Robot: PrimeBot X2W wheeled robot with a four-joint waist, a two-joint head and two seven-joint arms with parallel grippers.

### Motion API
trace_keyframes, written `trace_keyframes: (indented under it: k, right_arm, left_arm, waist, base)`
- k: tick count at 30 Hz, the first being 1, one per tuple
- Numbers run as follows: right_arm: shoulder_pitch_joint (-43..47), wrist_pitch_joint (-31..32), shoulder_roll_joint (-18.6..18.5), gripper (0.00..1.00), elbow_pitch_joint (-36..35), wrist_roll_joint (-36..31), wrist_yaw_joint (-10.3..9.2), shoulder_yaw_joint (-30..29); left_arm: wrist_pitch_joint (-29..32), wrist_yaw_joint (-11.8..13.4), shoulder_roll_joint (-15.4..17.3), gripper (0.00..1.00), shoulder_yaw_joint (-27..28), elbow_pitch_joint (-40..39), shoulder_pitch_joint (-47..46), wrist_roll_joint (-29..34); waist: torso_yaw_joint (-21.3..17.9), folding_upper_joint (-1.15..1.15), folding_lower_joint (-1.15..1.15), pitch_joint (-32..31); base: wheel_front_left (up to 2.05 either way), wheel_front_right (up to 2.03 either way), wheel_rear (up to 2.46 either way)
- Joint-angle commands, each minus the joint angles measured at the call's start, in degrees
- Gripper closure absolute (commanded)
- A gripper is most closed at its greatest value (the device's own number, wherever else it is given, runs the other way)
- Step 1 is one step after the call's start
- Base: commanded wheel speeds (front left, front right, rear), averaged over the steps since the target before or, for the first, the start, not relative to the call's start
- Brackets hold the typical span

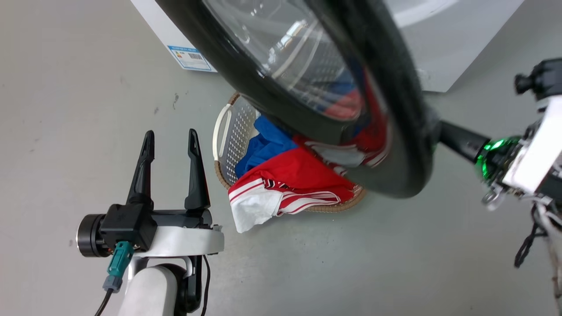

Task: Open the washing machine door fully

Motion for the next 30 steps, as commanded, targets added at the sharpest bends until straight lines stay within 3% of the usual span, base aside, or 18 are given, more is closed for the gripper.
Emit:
trace_keyframes:
  k: [1, 30]
  right_arm:
    - [1.11, 0.14, 0.68, 1.0, -0.71, 0.62, 0.16, 0.47]
    - [14.92, -1.29, 9.53, 1.0, -3.83, 0.77, 0.17, 10.13]
  left_arm:
    - [-0.16, -0.15, -0.02, 0.0, 0.12, 0.1, 0.44, 0.44]
    - [-0.16, -0.79, -0.01, 0.0, 0.24, 1.86, 5.24, 1.36]
  waist:
    - [-0.05, 0.0, 0.0, -0.55]
    - [0.98, 0.0, 0.0, -9.26]
  base:
    - [0.0, 0.0, 0.0]
    - [0.0, 0.0, 0.0]
